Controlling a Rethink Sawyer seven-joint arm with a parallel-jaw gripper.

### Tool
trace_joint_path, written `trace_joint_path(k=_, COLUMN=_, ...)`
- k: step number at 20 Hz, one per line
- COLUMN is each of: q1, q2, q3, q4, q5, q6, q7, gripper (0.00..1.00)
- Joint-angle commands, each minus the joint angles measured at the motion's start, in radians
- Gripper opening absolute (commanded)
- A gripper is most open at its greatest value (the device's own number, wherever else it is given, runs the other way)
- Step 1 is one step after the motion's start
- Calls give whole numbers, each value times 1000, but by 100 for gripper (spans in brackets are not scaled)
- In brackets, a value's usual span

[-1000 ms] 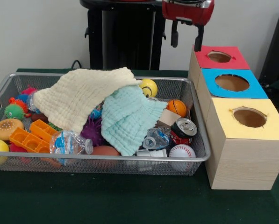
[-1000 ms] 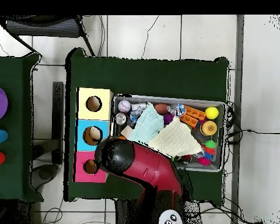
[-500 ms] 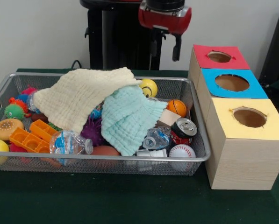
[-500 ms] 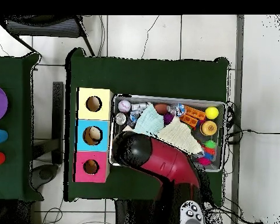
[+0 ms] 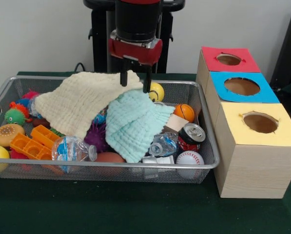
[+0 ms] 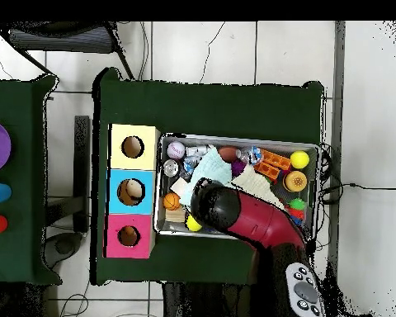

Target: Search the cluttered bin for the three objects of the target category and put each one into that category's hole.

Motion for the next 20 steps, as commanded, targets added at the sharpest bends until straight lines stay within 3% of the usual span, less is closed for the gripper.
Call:
trace_joint_path(k=1, q1=-20, q2=55, q3=63, q4=-77, q5=-126, q6=30, q7=-60, gripper=100)
trace_joint_path(k=5, q1=-35, q2=83, q3=48, q4=-95, q5=-185, q6=57, q7=-60, gripper=100)
trace_joint_path(k=12, q1=-87, q2=140, q3=63, q4=-36, q5=-263, q6=-63, q7=-14, gripper=100)
trace_joint_path(k=20, q1=-60, q2=163, q3=48, q4=18, q5=-303, q6=-146, q7=69, gripper=100)
